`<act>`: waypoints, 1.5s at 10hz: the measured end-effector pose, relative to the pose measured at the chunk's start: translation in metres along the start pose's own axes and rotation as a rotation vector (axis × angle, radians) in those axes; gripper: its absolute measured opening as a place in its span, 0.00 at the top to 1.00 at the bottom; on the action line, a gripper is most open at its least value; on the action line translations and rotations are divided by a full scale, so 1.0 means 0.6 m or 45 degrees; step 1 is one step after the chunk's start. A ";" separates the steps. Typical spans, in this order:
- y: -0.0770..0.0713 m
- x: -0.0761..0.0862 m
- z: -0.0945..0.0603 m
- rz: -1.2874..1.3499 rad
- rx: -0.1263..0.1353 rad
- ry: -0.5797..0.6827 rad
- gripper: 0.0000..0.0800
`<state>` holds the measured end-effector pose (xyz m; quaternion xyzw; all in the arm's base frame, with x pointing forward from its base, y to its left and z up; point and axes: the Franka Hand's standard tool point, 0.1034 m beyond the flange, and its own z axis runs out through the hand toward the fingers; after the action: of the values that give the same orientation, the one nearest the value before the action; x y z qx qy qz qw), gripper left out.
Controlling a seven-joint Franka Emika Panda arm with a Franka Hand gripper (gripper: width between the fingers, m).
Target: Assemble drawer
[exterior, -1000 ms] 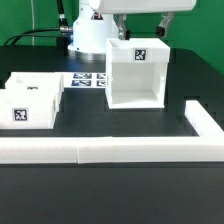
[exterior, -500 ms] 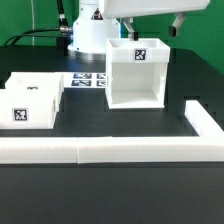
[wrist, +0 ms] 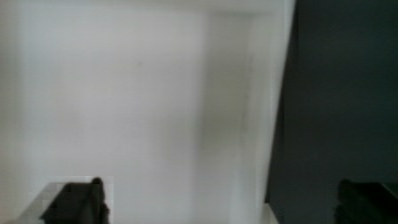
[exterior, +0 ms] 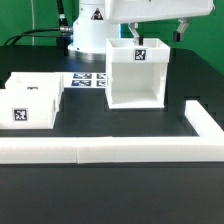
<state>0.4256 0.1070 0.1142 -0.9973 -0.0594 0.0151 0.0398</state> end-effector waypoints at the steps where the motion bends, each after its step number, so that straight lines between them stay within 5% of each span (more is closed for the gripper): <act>1: -0.006 -0.004 0.006 0.009 -0.001 0.004 0.19; 4: -0.008 -0.021 0.024 0.004 -0.005 -0.004 0.19; 5: -0.009 -0.020 0.023 0.003 -0.004 -0.003 0.32; 6: -0.009 -0.020 0.024 0.002 -0.004 -0.003 0.32; 8: -0.009 -0.020 0.024 0.002 -0.004 -0.003 0.73; 9: -0.008 -0.020 0.024 0.002 -0.004 -0.003 0.73; 10: -0.008 -0.020 0.024 0.002 -0.005 -0.003 0.92; 15: -0.008 -0.018 0.022 0.002 -0.005 0.002 0.95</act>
Offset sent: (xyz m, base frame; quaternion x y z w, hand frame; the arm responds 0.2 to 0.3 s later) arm -0.0134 -0.0041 -0.0147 -0.0134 0.0018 0.0186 0.9997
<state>0.4136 0.1115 0.1016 -0.9975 -0.0586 0.0142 0.0381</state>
